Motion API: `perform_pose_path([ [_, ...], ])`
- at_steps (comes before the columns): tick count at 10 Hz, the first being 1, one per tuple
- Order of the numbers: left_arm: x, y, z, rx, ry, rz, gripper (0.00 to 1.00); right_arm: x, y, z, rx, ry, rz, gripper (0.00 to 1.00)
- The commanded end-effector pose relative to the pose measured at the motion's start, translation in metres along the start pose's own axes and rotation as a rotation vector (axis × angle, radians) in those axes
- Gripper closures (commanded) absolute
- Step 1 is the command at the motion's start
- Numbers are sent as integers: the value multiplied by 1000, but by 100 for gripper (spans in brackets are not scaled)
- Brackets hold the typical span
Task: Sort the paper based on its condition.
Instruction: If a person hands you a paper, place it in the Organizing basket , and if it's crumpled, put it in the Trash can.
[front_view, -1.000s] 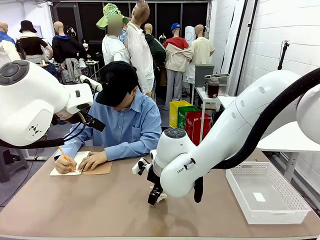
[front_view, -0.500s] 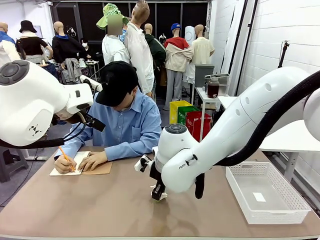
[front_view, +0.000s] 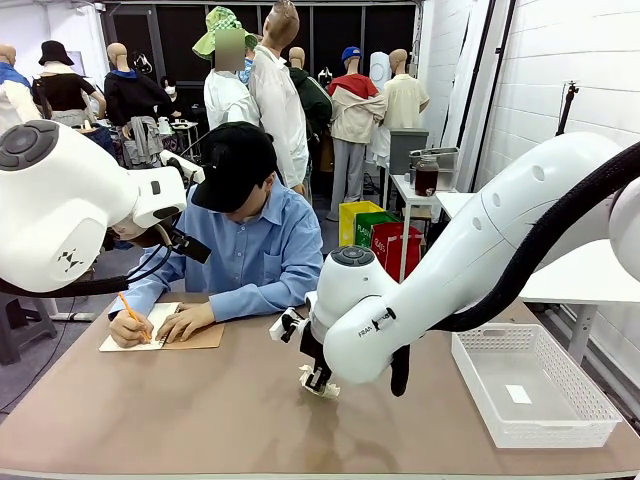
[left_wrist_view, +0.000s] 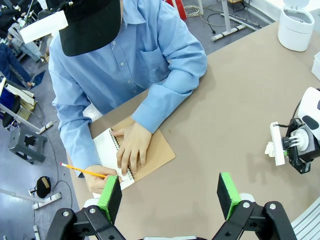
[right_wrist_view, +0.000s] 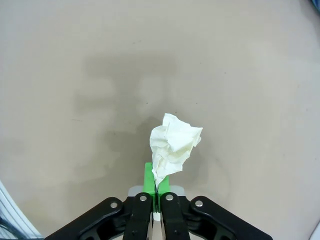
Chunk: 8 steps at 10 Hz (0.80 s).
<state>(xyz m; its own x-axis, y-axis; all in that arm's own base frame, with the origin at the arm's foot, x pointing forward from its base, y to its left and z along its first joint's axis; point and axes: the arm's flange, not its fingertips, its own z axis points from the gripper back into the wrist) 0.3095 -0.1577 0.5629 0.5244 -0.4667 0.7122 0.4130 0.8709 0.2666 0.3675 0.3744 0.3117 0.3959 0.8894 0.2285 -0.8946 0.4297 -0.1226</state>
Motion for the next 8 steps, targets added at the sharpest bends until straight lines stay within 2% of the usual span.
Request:
perform_pose_path([
  [1, 1, 1, 0, 7, -5, -13, 0, -3, -9, 17, -29, -2, -36, 100],
  [3, 1, 1, 0, 7, -5, -13, 0, -13, -31, 72, -70, -19, -124, 100],
  [5, 1, 1, 0, 7, -5, -13, 0, -24, -69, 117, -140, -4, -246, 100],
  [8, 1, 1, 0, 7, -5, -13, 0, -38, -120, 149, -216, 39, -375, 100],
])
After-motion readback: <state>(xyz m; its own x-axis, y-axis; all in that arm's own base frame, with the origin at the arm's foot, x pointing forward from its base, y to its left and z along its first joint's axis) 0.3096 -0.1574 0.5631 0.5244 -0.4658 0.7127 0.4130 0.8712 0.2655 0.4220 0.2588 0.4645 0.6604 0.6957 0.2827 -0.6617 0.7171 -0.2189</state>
